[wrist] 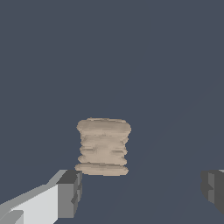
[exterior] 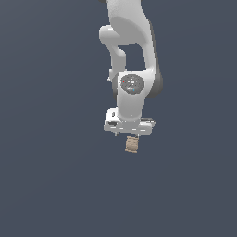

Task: Pick up the object and move it to a goal position.

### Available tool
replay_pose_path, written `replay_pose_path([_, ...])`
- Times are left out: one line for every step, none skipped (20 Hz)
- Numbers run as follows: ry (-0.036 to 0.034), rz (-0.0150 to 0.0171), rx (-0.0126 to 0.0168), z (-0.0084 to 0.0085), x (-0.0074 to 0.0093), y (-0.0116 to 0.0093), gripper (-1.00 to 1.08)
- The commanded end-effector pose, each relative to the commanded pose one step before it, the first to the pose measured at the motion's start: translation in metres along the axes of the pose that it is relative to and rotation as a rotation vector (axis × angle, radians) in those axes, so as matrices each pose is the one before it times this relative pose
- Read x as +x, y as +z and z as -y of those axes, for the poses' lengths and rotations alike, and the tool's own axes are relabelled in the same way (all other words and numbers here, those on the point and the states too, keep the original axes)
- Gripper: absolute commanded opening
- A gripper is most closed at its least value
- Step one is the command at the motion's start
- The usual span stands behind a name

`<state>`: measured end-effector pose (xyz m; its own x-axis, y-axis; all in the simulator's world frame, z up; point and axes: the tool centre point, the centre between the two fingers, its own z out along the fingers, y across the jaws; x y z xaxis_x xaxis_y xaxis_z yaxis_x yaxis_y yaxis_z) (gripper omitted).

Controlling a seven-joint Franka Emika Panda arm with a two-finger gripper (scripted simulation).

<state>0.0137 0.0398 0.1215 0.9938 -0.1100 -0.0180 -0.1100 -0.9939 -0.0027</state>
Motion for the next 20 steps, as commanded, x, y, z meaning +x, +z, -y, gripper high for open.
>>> replay_pose_path([0.02128, -0.00680, -0.00105, 0.01143, 0.00146, 0.01127, 1.00])
replay_pose_path([0.00676, -0.00212, -0.00029, 0.00370, 0.00024, 0.00368, 1.00])
replay_pose_path([0.00601, -0.00190, -0.00024, 0.00333, 0.00014, 0.00330, 1.00])
replay_pose_path([0.00530, -0.00168, -0.00019, 0.00294, 0.00007, 0.00292, 1.00])
replay_pose_path([0.00460, -0.00147, -0.00015, 0.00254, 0.00002, 0.00253, 1.00])
replay_pose_path([0.00386, -0.00123, -0.00012, 0.00216, -0.00002, 0.00215, 1.00])
replay_pose_path([0.00319, -0.00102, -0.00009, 0.00175, -0.00003, 0.00175, 1.00])
replay_pose_path([0.00246, -0.00079, -0.00006, 0.00137, -0.00004, 0.00137, 1.00])
replay_pose_path([0.00174, -0.00056, -0.00004, 0.00099, -0.00004, 0.00098, 1.00])
replay_pose_path([0.00104, -0.00033, -0.00002, 0.00060, -0.00003, 0.00059, 1.00])
replay_pose_path([0.00046, -0.00015, -0.00001, 0.00013, 0.00001, 0.00017, 1.00])
replay_pose_path([-0.00340, 0.00173, 0.00001, -0.00059, -0.00043, -0.00071, 1.00])
replay_pose_path([0.00000, 0.00000, 0.00000, 0.00002, -0.00001, 0.00041, 1.00])
replay_pose_path([0.00000, 0.00000, 0.00000, 0.00005, -0.00002, 0.00122, 1.00])
replay_pose_path([0.00000, 0.00000, 0.00000, 0.00009, -0.00004, 0.00203, 1.00])
replay_pose_path([0.00043, -0.00024, 0.00000, -0.00014, -0.00002, 0.00269, 1.00])
replay_pose_path([0.00000, 0.00000, 0.00000, 0.00016, -0.00010, 0.00363, 1.00])
replay_pose_path([0.00043, -0.00024, 0.00000, -0.00008, -0.00008, 0.00427, 1.00])
replay_pose_path([0.00043, -0.00024, 0.00000, -0.00005, -0.00013, 0.00503, 1.00])
replay_pose_path([0.00000, 0.00000, 0.00000, 0.00024, -0.00022, 0.00592, 1.00])
